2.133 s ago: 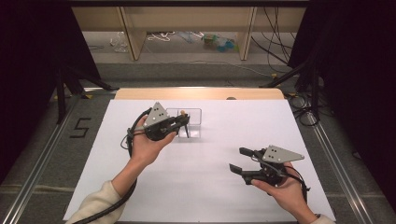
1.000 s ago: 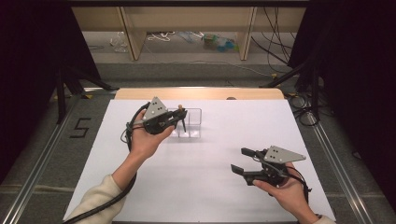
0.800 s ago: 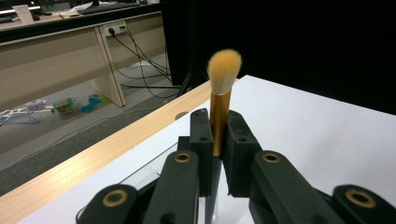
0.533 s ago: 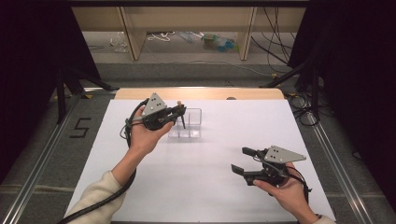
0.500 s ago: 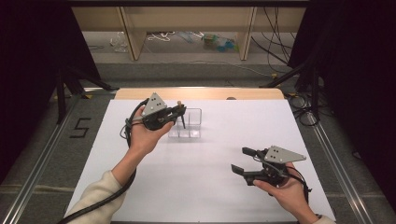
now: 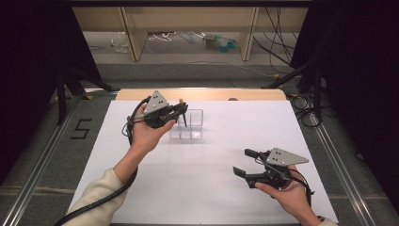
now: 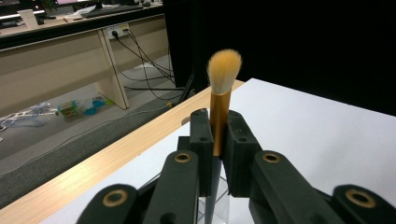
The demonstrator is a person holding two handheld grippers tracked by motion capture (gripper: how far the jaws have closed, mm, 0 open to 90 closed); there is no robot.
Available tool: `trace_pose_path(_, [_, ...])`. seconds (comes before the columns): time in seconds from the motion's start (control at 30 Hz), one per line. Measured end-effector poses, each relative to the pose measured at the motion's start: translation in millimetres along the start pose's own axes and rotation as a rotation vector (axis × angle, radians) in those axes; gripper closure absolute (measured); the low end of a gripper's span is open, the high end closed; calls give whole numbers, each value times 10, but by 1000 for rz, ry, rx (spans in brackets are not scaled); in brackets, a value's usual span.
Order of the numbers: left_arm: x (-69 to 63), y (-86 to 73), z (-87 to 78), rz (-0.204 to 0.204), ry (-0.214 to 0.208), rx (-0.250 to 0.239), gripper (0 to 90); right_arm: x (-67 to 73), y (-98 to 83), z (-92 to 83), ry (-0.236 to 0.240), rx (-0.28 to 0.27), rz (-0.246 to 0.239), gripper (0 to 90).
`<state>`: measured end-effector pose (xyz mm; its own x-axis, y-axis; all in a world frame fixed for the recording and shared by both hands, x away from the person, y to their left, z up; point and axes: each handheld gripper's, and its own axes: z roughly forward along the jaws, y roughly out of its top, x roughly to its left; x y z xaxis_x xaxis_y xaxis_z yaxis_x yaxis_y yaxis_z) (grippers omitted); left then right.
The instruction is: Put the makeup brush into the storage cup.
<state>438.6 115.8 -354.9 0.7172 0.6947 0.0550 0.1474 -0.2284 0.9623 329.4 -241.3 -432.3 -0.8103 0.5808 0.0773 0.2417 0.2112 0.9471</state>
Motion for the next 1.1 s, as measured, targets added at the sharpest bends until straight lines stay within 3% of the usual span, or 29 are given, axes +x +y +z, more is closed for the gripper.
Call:
trace_pose_path(0.1, [18, 1, 16, 4, -1, -1, 834, -9, -5, -8, -8, -8, -1, 228])
trace_pose_path(0.17, [30, 2, 26, 1, 0, -2, 834, 0, -12, -7, 12, -7, 29, 228])
trace_pose_path(0.23, [43, 5, 33, 1, 2, 0, 834, -18, -10, -13, -5, -10, 1, 228])
trace_pose_path(0.73, [124, 28, 92, 6, 14, 2, 834, -42, -15, -20, -2, -12, 2, 229])
trace_pose_path(0.8, [133, 31, 102, 5, 14, 4, 834, -41, -7, -46, -25, 16, -3, 229])
trace_pose_path(0.97, [150, 40, 124, 3, 17, 1, 834, -31, -6, -53, -12, 38, 21, 229])
trace_pose_path(1.1, [160, 45, 146, 4, 18, 2, 834, -39, -17, -29, -11, 6, 13, 231])
